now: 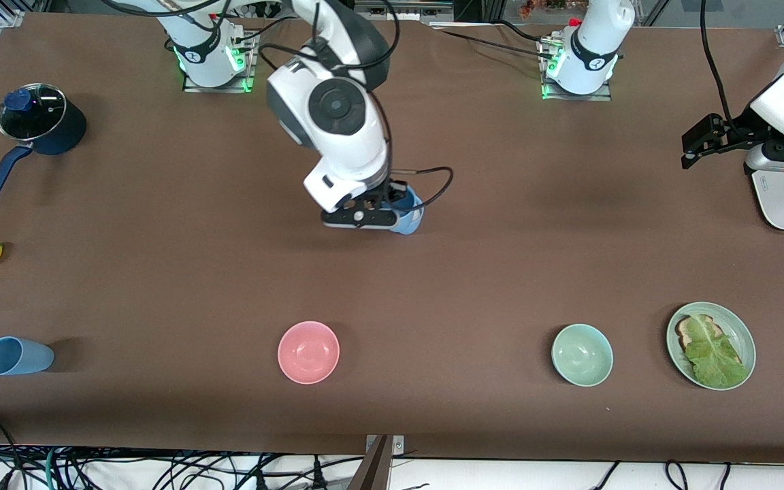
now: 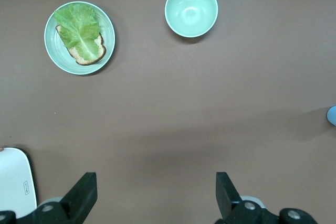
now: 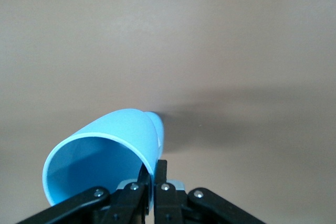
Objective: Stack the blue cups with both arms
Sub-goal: 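Carry the cup with the right gripper while the left gripper returns to rest, then lower the held cup into the standing cup and open the right gripper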
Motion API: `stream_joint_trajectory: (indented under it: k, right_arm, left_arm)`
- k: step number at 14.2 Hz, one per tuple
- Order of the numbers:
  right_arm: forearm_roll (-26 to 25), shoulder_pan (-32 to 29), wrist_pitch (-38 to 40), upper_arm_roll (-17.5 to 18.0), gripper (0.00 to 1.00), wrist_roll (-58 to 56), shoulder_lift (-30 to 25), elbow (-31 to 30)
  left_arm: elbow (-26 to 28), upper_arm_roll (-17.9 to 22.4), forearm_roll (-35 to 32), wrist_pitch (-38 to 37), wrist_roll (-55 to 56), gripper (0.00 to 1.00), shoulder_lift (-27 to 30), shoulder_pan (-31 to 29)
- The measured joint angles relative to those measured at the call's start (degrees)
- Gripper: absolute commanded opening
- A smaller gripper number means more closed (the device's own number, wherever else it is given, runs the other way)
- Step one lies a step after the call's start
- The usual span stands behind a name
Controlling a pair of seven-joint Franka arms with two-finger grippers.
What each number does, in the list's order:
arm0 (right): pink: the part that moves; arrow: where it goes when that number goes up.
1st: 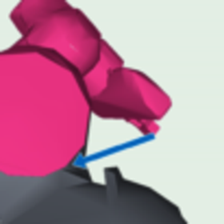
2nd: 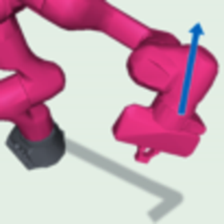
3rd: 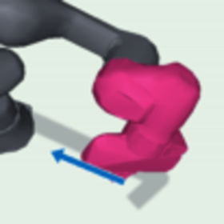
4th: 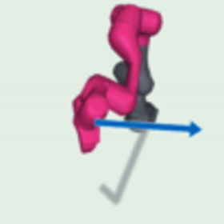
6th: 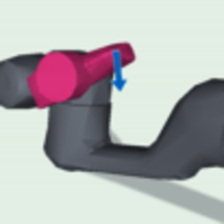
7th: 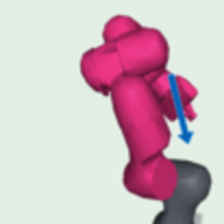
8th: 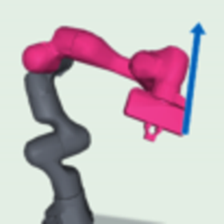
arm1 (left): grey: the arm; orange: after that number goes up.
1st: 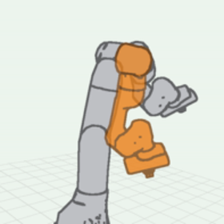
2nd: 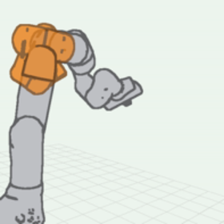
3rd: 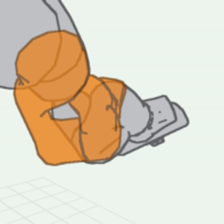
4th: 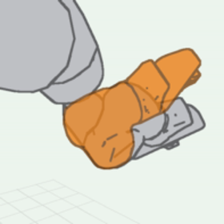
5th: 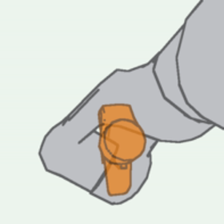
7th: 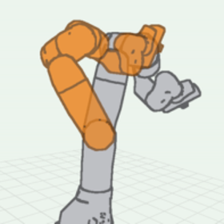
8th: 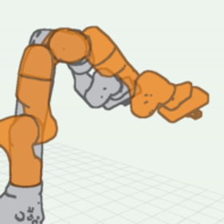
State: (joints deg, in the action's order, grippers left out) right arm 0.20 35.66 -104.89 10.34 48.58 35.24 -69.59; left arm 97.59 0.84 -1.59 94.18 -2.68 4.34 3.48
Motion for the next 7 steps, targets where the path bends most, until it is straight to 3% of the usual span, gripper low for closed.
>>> stream_joint_trajectory:
  k: [7]
  right_arm:
    - [0.85, 1.44, -6.54, -0.51, 0.0, 2.25, -0.45, -6.85]
  left_arm:
    - [0.1, 1.2, 0.46, -2.05, 0.11, 1.0, -0.1, -1.24]
